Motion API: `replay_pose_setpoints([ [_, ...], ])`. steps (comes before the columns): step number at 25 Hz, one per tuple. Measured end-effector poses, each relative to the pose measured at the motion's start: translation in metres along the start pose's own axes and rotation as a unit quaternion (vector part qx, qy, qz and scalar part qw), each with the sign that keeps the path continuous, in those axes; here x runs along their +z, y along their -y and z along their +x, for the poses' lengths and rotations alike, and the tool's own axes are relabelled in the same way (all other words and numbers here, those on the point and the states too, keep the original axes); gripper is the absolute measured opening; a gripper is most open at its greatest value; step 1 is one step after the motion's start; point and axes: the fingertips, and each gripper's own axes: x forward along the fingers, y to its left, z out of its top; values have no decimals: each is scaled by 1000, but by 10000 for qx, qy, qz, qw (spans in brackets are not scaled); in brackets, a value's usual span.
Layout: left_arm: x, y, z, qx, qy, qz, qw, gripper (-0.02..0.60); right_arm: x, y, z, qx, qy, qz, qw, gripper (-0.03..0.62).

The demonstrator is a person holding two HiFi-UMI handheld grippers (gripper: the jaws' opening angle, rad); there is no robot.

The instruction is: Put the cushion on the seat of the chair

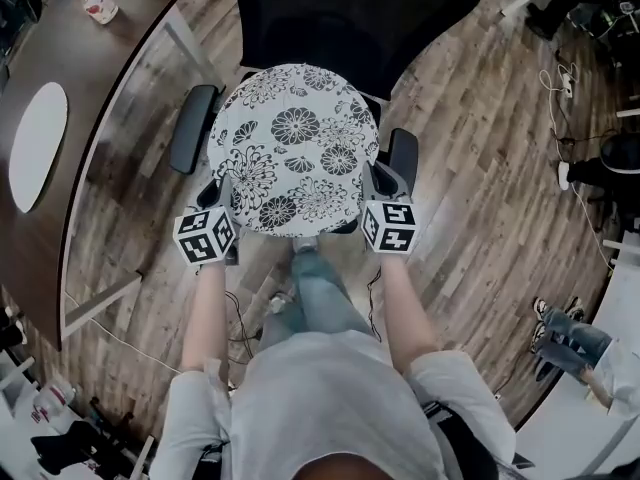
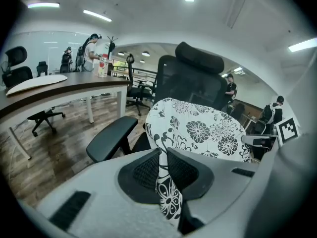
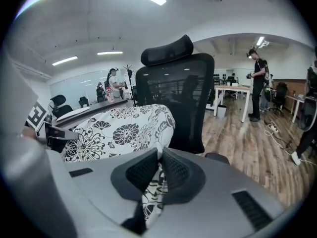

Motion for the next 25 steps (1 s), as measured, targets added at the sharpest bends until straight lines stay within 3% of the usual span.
replay_pose_setpoints([
  [12,-40,-25,68,67,-773,-41,9970,34,-54,17,64,-4,-844,323,9959,28],
  [20,-65,-31,88,267,-1162,-30,9929,34,-78,16,87,133,-1241,243,9919,28],
  [25,-77,-39,101,404,-1389,-58,9895,34,-94,19,102,113,-1456,527,9879,28],
])
